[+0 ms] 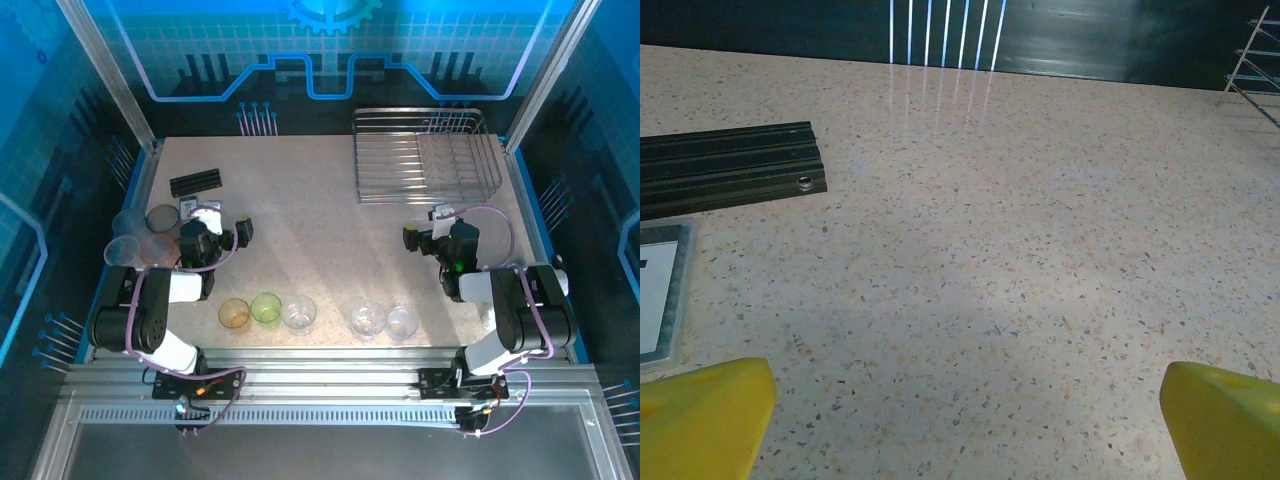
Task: Load the cups into the dish rack
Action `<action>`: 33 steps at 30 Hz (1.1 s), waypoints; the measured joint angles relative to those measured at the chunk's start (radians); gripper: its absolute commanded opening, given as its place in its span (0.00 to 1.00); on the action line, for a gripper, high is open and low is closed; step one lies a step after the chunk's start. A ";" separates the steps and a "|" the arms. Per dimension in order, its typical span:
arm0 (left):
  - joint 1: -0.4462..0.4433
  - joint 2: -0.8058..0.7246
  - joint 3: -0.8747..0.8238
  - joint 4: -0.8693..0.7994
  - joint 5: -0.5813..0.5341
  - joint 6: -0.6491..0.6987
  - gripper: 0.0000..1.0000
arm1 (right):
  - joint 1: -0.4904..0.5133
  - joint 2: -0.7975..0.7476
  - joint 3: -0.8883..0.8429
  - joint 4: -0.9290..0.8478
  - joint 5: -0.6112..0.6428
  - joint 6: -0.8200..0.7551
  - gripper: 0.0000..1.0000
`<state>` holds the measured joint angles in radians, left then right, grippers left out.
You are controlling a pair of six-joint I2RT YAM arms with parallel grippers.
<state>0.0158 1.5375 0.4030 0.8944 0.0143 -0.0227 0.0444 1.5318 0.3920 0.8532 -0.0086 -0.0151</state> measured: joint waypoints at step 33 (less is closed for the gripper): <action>-0.013 -0.031 0.001 -0.076 -0.029 0.007 0.99 | 0.001 -0.045 -0.006 -0.032 0.020 0.003 1.00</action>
<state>0.0029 1.5066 0.4042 0.8181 -0.0151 -0.0158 0.0456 1.4864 0.3855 0.8211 0.0116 -0.0116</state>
